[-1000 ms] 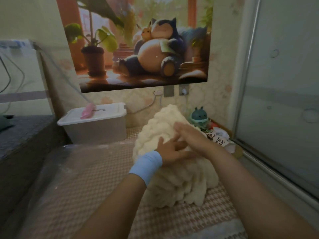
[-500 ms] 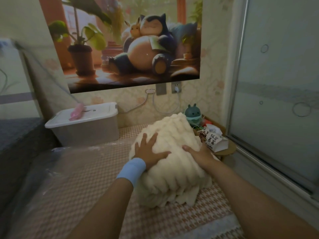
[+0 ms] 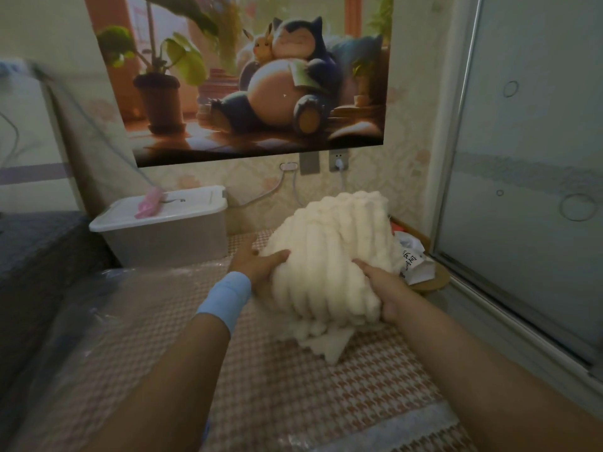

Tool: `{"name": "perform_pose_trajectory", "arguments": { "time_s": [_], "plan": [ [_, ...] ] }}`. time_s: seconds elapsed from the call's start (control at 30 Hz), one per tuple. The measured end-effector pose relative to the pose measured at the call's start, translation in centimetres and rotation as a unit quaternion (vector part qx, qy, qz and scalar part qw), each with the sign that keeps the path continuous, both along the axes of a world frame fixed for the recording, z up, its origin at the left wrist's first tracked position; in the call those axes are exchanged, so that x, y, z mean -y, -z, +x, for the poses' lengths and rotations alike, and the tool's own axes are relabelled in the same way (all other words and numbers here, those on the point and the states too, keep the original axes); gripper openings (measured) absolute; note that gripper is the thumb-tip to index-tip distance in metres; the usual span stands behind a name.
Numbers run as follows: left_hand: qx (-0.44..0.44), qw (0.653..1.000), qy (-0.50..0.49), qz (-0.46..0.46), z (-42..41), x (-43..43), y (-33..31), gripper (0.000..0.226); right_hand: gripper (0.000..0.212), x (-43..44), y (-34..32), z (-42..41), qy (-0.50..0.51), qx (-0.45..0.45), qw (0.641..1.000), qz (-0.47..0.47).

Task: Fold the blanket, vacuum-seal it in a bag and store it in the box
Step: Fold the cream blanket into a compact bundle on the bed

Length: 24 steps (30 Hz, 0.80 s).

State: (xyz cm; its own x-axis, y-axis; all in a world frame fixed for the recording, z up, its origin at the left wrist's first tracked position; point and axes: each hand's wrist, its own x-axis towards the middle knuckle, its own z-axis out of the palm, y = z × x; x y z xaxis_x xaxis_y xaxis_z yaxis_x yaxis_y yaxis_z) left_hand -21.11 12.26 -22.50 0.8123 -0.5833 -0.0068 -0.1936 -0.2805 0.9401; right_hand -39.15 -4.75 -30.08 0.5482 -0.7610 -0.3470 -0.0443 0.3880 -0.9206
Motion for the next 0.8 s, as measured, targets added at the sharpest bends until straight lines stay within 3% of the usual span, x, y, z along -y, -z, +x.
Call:
{"name": "perform_pose_trajectory", "arguments": {
  "time_s": [0.07, 0.1, 0.13, 0.2, 0.27, 0.33, 0.4, 0.47, 0.5, 0.53, 0.63, 0.67, 0.73, 0.8],
  "plan": [
    [0.042, 0.998, 0.043, -0.037, -0.5, 1.3, -0.5, 0.061, 0.139, 1.7, 4.4, 1.9, 0.046, -0.017, 0.999, 0.007],
    [0.082, 0.993, 0.084, 0.011, -1.2, 2.0, -0.5, 0.053, 0.144, 0.8, 5.1, 2.1, 0.043, -0.059, 0.997, -0.014],
    [0.129, 0.980, 0.119, 0.092, -1.7, 2.6, -0.1, 0.059, 0.140, -1.2, 4.1, 1.7, 0.026, -0.113, 0.992, -0.054],
    [0.216, 0.934, 0.134, 0.252, -2.3, 3.5, 1.3, 0.092, 0.106, -4.8, 1.0, 0.1, -0.055, -0.251, 0.946, -0.199],
    [0.261, 0.909, 0.115, 0.303, -2.3, 3.6, 2.8, 0.106, 0.093, -6.8, -2.4, -1.4, -0.109, -0.417, 0.825, -0.365],
    [0.276, 0.905, 0.128, 0.296, -2.2, 3.2, 3.7, 0.104, 0.071, -6.9, -6.1, -1.6, -0.038, -0.516, 0.666, -0.537],
    [0.303, 0.897, 0.140, 0.290, -2.4, 2.8, 3.9, 0.100, 0.036, -6.5, -9.5, -0.9, 0.028, -0.495, 0.584, -0.643],
    [0.326, 0.888, 0.163, 0.281, -1.8, 2.1, 4.4, 0.099, 0.046, -5.5, -10.5, 0.3, 0.043, -0.444, 0.538, -0.715],
    [0.333, 0.883, 0.179, 0.277, -1.2, 1.6, 4.6, 0.102, 0.058, -4.9, -10.1, 0.6, 0.019, -0.426, 0.537, -0.728],
    [0.341, 0.878, 0.192, 0.275, -0.5, 0.9, 4.9, 0.110, 0.068, -4.2, -9.1, 0.8, -0.026, -0.412, 0.561, -0.717],
    [0.327, 0.886, 0.199, 0.260, 1.4, -0.1, 5.5, 0.130, 0.092, -1.9, -3.9, 0.7, -0.165, -0.377, 0.744, -0.527],
    [0.315, 0.891, 0.191, 0.264, 1.4, 0.0, 5.3, 0.123, 0.096, -1.5, -2.9, 0.4, -0.179, -0.374, 0.770, -0.485],
    [0.271, 0.907, 0.147, 0.287, 0.6, 0.9, 4.5, 0.111, 0.095, -1.2, -2.3, -0.3, -0.164, -0.384, 0.776, -0.472],
    [0.104, 0.944, 0.101, 0.295, -1.1, 1.9, 3.6, 0.127, 0.088, -1.0, -2.2, -0.9, -0.134, -0.374, 0.788, -0.471]
  ]
}}
